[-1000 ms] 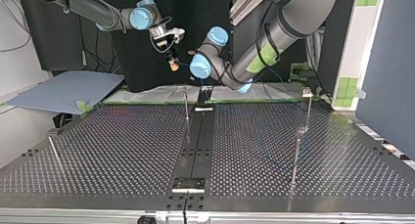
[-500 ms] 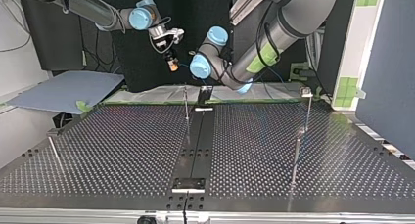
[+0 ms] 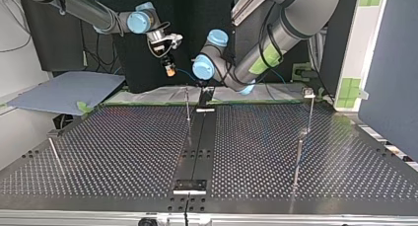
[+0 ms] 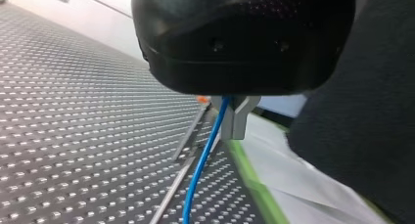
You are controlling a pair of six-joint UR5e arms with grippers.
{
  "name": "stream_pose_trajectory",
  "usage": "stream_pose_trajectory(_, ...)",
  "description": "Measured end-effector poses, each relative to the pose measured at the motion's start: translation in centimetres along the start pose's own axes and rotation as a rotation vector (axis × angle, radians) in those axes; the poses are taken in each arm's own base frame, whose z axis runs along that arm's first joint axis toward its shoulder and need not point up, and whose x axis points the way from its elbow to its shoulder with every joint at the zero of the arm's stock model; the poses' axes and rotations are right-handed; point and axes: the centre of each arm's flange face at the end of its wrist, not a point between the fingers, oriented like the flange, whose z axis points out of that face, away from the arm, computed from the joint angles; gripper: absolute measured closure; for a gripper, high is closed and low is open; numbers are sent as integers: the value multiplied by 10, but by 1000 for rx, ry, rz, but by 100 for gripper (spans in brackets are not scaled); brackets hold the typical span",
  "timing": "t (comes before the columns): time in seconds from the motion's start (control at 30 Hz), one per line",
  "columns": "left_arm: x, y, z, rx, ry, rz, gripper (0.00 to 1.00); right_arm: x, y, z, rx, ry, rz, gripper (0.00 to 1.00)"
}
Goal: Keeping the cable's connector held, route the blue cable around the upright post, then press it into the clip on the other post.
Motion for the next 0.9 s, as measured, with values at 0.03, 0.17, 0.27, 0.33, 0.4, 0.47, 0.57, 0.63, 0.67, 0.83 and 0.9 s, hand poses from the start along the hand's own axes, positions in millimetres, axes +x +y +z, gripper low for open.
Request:
stream_pose_trajectory(0.03,0,0,1,1,-8,-8,100,0,1,0,-6,3,-6,100)
stream_pose_trajectory(0.17,8,1,10,4,-27,-40,100,2,8,2,-41,11,-31,100)
stream_pose_trajectory(0.27,16,3,18,4,-38,-64,100,3,12,3,-55,15,-34,100)
stream_pose_trajectory(0.33,17,4,21,5,-51,-80,100,4,15,5,-61,19,-33,100)
stream_pose_trajectory(0.4,16,5,25,9,-71,-100,100,6,18,8,-68,25,-30,100)
stream_pose_trajectory(0.47,14,7,28,13,-90,-118,100,9,23,11,-74,31,-27,100)
stream_pose_trajectory(0.57,12,8,30,27,-105,-137,100,9,29,15,-83,32,-21,100)
stream_pose_trajectory(0.63,13,9,32,35,-108,-146,100,7,32,18,-88,27,-20,100)
stream_pose_trajectory(0.67,16,9,34,41,-105,-151,100,5,35,20,-91,21,-20,100)
stream_pose_trajectory(0.83,37,8,42,53,-77,-154,100,3,43,29,-104,-1,-20,100)
stream_pose_trajectory(0.9,43,8,44,56,-70,-156,100,3,46,31,-108,-7,-19,100)
